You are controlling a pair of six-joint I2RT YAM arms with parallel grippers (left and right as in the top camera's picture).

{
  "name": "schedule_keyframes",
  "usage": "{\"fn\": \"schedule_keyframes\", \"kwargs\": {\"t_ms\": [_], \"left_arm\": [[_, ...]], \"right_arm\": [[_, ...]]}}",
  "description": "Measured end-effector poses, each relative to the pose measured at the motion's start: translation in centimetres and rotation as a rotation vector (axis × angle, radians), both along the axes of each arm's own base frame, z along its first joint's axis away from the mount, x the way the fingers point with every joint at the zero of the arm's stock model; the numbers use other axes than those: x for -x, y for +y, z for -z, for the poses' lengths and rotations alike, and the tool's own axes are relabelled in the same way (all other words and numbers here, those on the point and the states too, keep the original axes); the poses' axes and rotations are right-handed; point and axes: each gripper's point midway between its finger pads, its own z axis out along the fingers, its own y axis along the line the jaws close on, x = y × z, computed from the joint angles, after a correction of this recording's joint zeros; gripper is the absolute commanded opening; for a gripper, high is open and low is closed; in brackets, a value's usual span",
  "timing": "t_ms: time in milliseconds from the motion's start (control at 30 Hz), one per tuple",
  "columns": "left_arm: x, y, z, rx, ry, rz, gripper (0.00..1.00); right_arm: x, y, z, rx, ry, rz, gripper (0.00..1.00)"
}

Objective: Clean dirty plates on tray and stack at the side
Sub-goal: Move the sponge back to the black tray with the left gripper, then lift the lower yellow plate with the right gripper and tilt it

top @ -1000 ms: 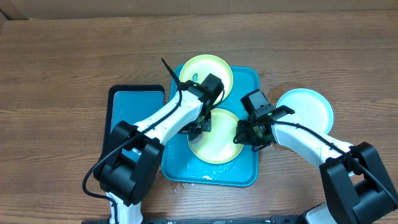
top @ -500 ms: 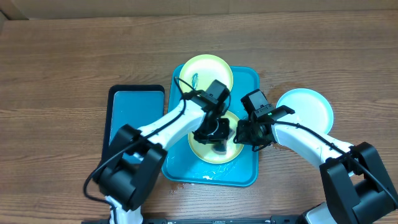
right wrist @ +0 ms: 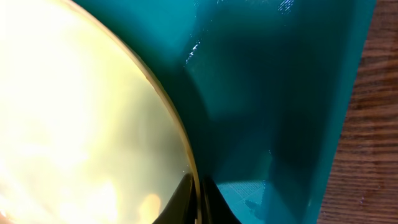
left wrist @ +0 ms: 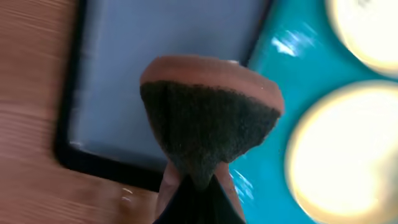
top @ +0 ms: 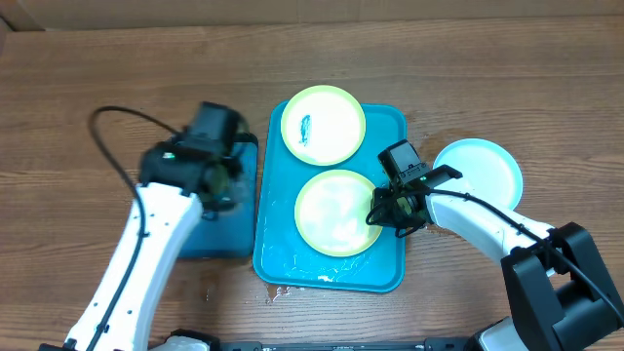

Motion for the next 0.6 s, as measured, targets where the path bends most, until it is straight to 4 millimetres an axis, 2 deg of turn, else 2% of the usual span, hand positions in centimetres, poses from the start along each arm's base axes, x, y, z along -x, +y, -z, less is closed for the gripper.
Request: {"fn": "schedule_keyframes", "kwargs": {"t_ms": [67, 167, 267, 300, 333, 367, 433, 467, 533, 600], "left_arm": [[-0.6, 1.9, 1.1, -0.024, -0.009, -0.044, 0.04], [-1.2, 3.6, 4.4, -0.03, -0.001, -0.07, 0.04], [-0.5, 4.1, 8.8, -0.005, 0.084, -0.073, 0.04], [-0.1, 4.0, 9.8, 0.014, 0.116, -0.07, 0.07], [0.1, 3.8, 10.5, 0.034, 0.137, -0.067, 0.14], [0.1, 3.6, 10.9, 0.047, 0.146, -0.064, 0.24], [0.3, 2.8, 11.1, 0.087, 0.163, -0.042, 0.37], [0.5, 2.6, 10.9, 0.098, 0.173, -0.035, 0.47], [0.6, 2.4, 10.2, 0.11, 0.184, -0.031, 0.54], [0.7, 2.3, 8.5, 0.115, 0.193, -0.031, 0.6]], "right_arm": [[0.0, 0.0, 0.0, 0.0, 0.0, 0.0, 0.04], [0.0, 0.0, 0.0, 0.0, 0.0, 0.0, 0.04], [0.0, 0.0, 0.0, 0.0, 0.0, 0.0, 0.04], [0.0, 0.0, 0.0, 0.0, 0.0, 0.0, 0.04], [0.0, 0.0, 0.0, 0.0, 0.0, 0.0, 0.04], [0.0, 0.0, 0.0, 0.0, 0.0, 0.0, 0.04], [0.0, 0.0, 0.0, 0.0, 0.0, 0.0, 0.04], [0.1, 0.0, 0.0, 0.002, 0.003, -0.001, 0.04], [0.3, -0.2, -0.1, 0.012, 0.017, -0.003, 0.04], [0.8, -0.7, -0.5, 0.04, 0.047, -0.002, 0.04]]}}
